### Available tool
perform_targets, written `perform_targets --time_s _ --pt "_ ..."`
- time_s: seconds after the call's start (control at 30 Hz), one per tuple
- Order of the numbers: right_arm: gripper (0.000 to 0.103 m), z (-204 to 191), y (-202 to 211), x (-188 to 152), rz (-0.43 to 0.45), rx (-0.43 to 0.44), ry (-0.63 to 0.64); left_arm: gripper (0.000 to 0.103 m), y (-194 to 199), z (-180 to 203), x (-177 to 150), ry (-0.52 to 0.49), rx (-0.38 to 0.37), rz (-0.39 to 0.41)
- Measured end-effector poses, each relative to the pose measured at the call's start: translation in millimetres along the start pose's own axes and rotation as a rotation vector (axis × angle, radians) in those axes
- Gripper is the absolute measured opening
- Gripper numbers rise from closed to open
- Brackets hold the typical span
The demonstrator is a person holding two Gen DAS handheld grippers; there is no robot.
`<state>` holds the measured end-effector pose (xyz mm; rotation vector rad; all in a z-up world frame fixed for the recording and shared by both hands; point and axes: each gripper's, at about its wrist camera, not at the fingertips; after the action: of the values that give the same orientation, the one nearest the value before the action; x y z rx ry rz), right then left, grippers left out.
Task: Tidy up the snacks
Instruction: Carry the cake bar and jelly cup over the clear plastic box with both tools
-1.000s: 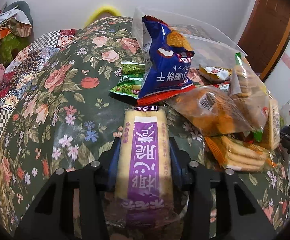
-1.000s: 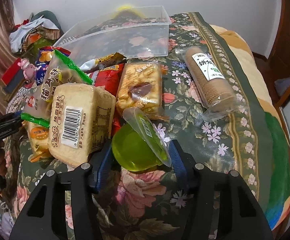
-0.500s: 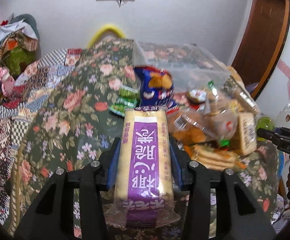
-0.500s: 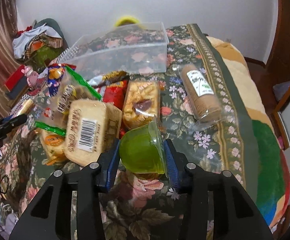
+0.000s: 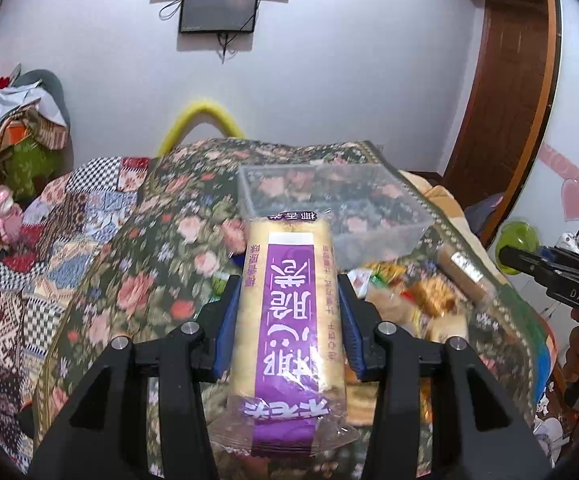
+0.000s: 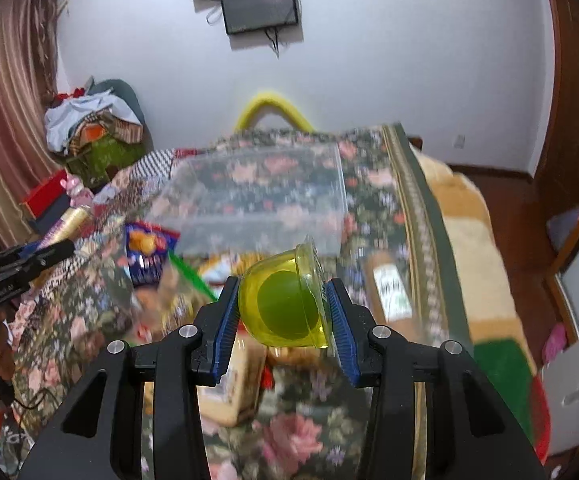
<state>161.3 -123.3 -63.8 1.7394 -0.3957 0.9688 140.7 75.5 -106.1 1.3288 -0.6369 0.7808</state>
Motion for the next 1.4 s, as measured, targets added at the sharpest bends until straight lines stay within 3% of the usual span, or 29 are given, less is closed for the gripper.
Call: perform_targets --time_s 0.37,0.6,0.83,1.4 --pt "0.04 -8 -18 45 0.091 0.016 0.025 0.045 -26 17 52 -0.034 -0.018 0.052" --pt "0.04 -15 -47 65 0.085 0.033 0.05 0.045 -59 21 73 -0.05 -0.015 0.037" --pt "0.04 -11 -82 76 0.027 0.047 0.047 0.045 -103 19 86 -0.034 -0.033 -0.05" --pt "0.04 -2 -169 70 -0.218 0.059 0.065 0.045 -188 5 90 0.009 0.026 -0.224"
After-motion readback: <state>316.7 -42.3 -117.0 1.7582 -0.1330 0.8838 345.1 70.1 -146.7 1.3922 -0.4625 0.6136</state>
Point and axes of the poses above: each gripper's, at about its wrist camera, not at the fingertips, and y roughly against the way its jaws point, z to its right, x to its top, and after that the axes turned 2 degrees about y, right-handed
